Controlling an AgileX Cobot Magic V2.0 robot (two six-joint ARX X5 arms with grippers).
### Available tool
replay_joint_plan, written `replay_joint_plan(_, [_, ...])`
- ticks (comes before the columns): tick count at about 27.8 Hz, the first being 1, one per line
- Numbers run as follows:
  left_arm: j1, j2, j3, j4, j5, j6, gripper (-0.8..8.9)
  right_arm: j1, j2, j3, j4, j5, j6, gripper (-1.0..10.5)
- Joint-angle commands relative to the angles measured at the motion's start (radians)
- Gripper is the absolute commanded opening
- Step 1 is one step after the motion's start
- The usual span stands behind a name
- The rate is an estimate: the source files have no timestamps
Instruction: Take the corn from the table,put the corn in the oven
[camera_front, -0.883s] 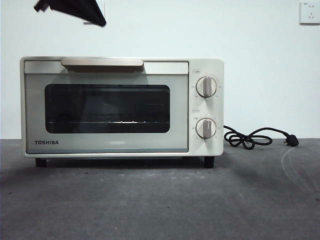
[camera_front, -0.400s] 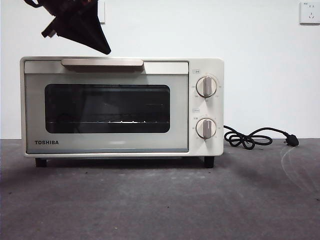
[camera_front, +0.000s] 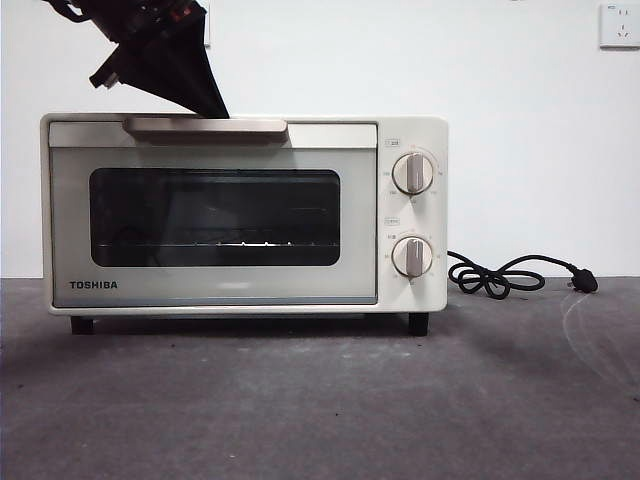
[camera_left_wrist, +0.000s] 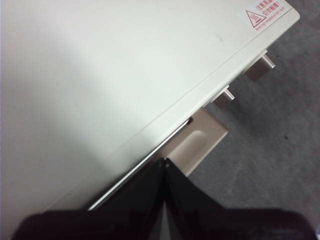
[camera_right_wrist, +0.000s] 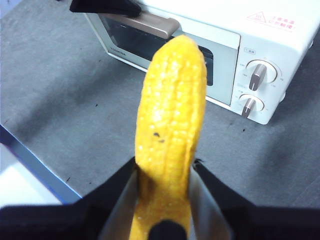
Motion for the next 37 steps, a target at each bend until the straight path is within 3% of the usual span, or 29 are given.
replay_joint_plan(1, [-0.008, 0.009, 0.002, -0.032, -0.041, 0.007, -0.06, 0.001, 0.0, 0.002, 0.006, 0.001, 0.006, -0.1])
replay_joint_plan(17, [-0.055, 0.009, 0.002, -0.224, -0.065, 0.032, -0.06, 0.001, 0.0, 0.002, 0.007, 0.002, -0.001, -0.1])
replay_joint_plan(27, [-0.195, -0.011, 0.002, -0.291, -0.065, 0.047, -0.06, 0.001, 0.002, 0.002, 0.011, 0.009, -0.003, -0.1])
replay_joint_plan(37, [-0.332, -0.154, 0.002, -0.297, -0.065, 0.037, -0.06, 0.001, 0.022, 0.002, 0.064, 0.008, -0.015, -0.1])
